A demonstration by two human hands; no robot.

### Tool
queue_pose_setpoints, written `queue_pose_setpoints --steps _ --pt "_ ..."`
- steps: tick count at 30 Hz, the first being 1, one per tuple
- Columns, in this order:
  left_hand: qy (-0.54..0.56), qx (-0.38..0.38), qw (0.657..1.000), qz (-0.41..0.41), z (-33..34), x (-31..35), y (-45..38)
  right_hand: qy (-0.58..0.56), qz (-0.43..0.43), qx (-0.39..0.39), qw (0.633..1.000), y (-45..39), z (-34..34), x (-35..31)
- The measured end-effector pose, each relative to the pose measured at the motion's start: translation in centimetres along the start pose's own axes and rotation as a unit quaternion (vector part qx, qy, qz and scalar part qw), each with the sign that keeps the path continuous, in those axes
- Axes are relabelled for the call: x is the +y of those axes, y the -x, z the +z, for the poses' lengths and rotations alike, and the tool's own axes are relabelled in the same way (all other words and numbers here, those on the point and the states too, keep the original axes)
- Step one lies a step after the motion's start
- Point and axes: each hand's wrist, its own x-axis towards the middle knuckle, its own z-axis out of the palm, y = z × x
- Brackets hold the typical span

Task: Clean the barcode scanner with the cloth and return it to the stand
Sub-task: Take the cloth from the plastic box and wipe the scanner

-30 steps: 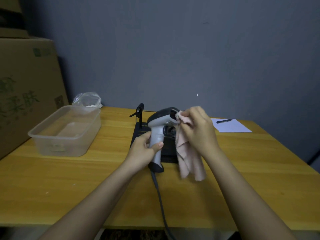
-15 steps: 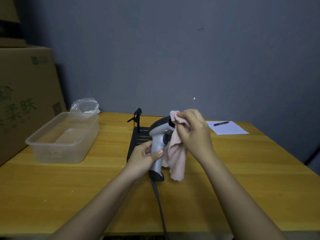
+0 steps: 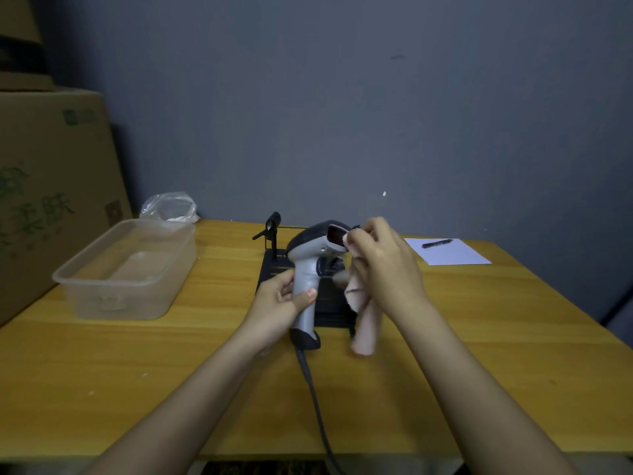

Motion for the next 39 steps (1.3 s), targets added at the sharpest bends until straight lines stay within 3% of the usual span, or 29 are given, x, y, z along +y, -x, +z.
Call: queue_pose_setpoints --steps 5,9,12,14,18,20,24,27,29,32,35,39 --pt "-0.007 0.017 1.000 0.003 -0.1 0.1 0.2 0.012 -0.064 -0.105 0.992 -1.3 -1.2 0.1" --pt "-0.035 0.025 0.999 0.004 -0.1 0.2 0.2 -0.089 -0.011 -0.142 0.986 -1.8 -2.2 0.4" --pt "-0.037 0.030 0.999 0.013 0.1 0.4 0.1 -0.030 0.037 -0.137 0.989 -1.9 -1.5 0.4" --pt "-0.042 0.027 0.999 0.017 0.3 0.6 0.1 0.011 0.039 -0.092 0.995 -2.0 -0.9 0.2" --pt "-0.066 0.017 0.997 0.023 0.1 0.8 -0.1 0.007 -0.025 0.043 0.999 -1.3 0.0 0.1" --pt "-0.074 0.017 0.997 0.022 -0.2 0.7 0.1 0.046 -0.064 0.069 0.994 -0.8 0.5 0.2" --pt "-0.058 0.028 0.998 0.011 -0.5 0.5 0.2 0.040 -0.097 -0.014 0.994 -0.3 0.7 0.5" --pt "-0.061 0.029 0.998 0.003 -0.7 0.4 0.0 -0.061 -0.079 -0.065 0.993 -0.7 -0.5 0.6" --pt "-0.081 0.020 0.997 0.002 -0.6 0.3 -0.1 -0.144 -0.061 -0.059 0.986 -1.2 -1.1 0.0" --pt "-0.082 0.007 0.997 0.007 -0.1 0.1 0.1 -0.213 -0.046 0.030 0.976 -1.3 -0.8 -1.0" --pt "-0.065 0.007 0.998 0.004 0.0 0.1 0.2 -0.175 -0.018 0.078 0.981 -0.6 0.6 -0.5" --pt "-0.039 0.010 0.999 -0.015 -0.4 -0.3 0.3 -0.061 -0.032 -0.008 0.998 -0.5 0.5 0.3"
